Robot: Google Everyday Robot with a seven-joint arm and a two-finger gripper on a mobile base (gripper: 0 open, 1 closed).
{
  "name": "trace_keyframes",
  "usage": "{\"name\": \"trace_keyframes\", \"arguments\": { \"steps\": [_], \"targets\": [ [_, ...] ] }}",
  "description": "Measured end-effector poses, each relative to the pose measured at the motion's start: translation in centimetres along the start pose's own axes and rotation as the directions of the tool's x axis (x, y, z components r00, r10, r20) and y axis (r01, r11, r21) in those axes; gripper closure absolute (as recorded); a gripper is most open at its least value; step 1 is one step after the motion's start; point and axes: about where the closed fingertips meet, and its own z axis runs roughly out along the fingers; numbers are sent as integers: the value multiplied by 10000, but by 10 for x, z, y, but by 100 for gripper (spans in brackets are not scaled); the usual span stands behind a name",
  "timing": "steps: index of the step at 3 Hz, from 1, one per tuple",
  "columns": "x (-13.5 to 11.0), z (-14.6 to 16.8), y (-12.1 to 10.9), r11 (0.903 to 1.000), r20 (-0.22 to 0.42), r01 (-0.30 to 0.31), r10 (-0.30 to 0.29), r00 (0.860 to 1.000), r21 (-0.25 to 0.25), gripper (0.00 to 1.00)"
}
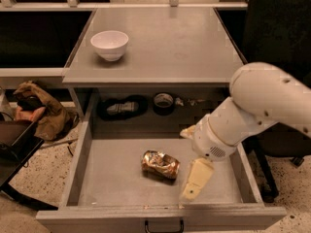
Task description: Pick orange can from top drawer and place on counter
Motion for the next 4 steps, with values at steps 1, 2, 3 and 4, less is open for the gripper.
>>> {"name": "trace_keyframes", "arguments": {
  "steps": [1,2,3,4],
  "targets": [
    [-1,60,-8,9979,47,132,-129,9999,-637,0],
    [-3,71,-20,9983,99,105,-100,9999,-568,0],
    [-7,91,-56,9996,579,-163,175,9982,-218,0],
    [-14,105,-98,9993,1001,-329,307,9945,202,0]
  ]
}}
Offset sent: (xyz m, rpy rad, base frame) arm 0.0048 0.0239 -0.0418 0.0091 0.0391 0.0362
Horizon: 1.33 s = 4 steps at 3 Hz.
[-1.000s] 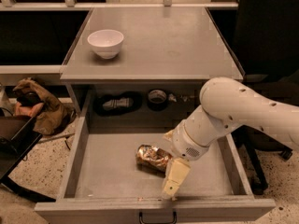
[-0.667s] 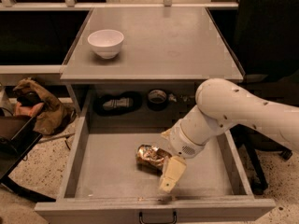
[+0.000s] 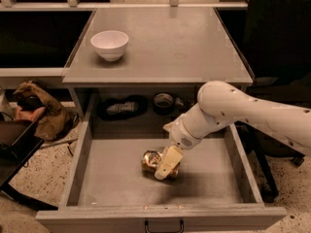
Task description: Pick orange can from top drawer and place on counter
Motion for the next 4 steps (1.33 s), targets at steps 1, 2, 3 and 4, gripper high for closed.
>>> {"name": "trace_keyframes", "arguments": {
  "steps": [1,2,3,4],
  "targets": [
    [0,2,1,10000,-16,9,-9,10000,-31,0],
    [4,23,10,9989,-84,139,-143,9999,-457,0],
    [4,36,17,9986,-52,231,-233,9997,-473,0],
    [6,42,22,9997,-86,211,-212,9997,-132,0]
  ]
}}
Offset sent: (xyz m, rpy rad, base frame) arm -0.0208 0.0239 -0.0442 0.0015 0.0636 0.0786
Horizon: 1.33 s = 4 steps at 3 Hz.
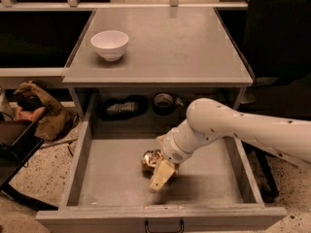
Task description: Pick orange can from top drawer and place on counter
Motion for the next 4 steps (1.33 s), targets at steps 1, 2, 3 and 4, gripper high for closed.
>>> {"name": "trace_keyframes", "arguments": {
  "steps": [1,2,3,4],
  "targets": [
    [9,9,-2,9994,-202,-72,78,9998,339,0],
    [18,19,-8,9984,-320,-212,229,9992,524,0],
    [17,19,-9,9983,-317,-212,229,9992,534,19],
    [17,19,-9,9983,-317,-212,229,9992,534,42]
  ]
}}
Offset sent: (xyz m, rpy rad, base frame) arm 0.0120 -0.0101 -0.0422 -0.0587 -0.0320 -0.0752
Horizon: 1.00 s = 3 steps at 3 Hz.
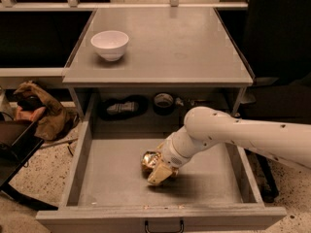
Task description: Pick orange can from top drawer and place on counter
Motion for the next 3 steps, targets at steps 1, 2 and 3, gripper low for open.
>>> {"name": "trace_keyframes", "arguments": {
  "steps": [1,2,3],
  "targets": [
    [-5,-16,-8,10000,55,-20,20,10000,20,65],
    [-27,-52,-31,9997,328,181,-176,9993,-140,88],
    [-60,-86,-61,9961,634,732,-701,9955,-487,100]
  ]
}}
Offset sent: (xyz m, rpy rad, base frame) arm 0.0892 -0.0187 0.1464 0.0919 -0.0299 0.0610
